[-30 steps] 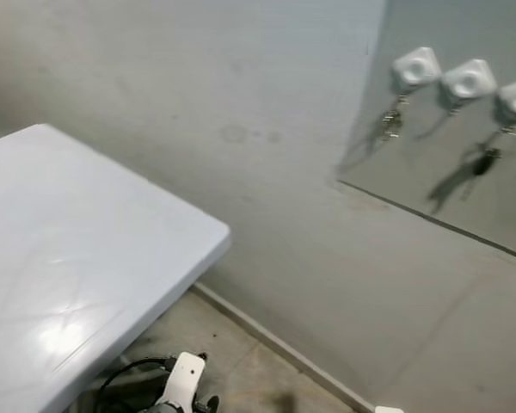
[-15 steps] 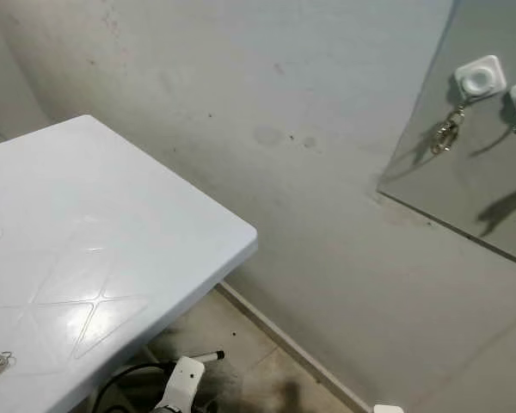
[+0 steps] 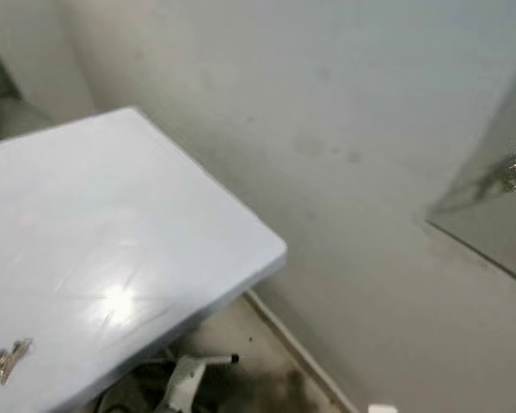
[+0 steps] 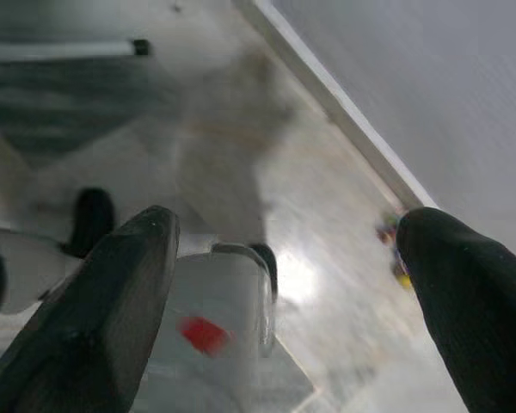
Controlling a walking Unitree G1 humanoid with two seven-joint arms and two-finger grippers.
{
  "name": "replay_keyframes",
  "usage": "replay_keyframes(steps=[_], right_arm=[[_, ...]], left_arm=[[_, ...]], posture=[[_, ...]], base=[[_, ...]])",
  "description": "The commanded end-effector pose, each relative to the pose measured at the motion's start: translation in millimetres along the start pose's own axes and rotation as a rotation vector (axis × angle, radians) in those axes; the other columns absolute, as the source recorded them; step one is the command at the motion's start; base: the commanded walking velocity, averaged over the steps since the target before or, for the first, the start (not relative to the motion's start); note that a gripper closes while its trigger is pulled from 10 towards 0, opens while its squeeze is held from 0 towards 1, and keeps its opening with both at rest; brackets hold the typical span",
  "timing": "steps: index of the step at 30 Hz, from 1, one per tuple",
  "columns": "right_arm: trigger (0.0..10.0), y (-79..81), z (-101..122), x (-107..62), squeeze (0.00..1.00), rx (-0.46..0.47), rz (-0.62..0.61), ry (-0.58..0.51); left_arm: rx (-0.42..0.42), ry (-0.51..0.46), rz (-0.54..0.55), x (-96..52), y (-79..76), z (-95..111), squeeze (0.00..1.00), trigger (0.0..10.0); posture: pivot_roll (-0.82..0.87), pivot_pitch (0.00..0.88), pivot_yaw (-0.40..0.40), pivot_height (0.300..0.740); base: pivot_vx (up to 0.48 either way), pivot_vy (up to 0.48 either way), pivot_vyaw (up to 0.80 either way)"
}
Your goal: Hang keys on a hook
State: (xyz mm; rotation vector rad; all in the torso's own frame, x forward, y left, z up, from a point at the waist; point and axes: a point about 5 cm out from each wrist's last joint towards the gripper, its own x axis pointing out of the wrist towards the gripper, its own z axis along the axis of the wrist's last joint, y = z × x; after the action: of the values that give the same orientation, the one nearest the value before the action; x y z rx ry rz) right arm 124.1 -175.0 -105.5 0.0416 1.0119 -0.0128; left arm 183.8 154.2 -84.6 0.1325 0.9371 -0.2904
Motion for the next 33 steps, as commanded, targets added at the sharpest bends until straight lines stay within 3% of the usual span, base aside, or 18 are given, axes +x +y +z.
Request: replay_keyframes(steps=[1, 25, 33], right_arm=[[10.0, -7.5, -3.4, -1.5, 0.00, -0.004, -0.015, 0.016], [10.0, -8.0, -1.7, -1.3, 0.00, 0.023, -0.011, 0.006], [10.0, -8.8, -3.4, -1.8, 0.00, 0.053, -0.015, 0.008]], left_arm=[[-0.015, -0.004, -0.006, 1.3, -5.3, 1.4, 0.00, 10.0], [-0.043, -0.005, 0.004, 1.3, -3.6, 2.2, 0.00, 10.0], [-0.037, -0.006, 0.002, 1.3, -3.1, 2.5, 0.00, 10.0]], posture=[[-0.05, 0.000, -0.021, 0.736], [-0.05, 0.003, -0.022, 0.736], [-0.05, 0.008, -0.021, 0.736]], base=[[0.000, 0.000, 0.80], [0.000, 0.000, 0.80], [0.000, 0.000, 0.00]])
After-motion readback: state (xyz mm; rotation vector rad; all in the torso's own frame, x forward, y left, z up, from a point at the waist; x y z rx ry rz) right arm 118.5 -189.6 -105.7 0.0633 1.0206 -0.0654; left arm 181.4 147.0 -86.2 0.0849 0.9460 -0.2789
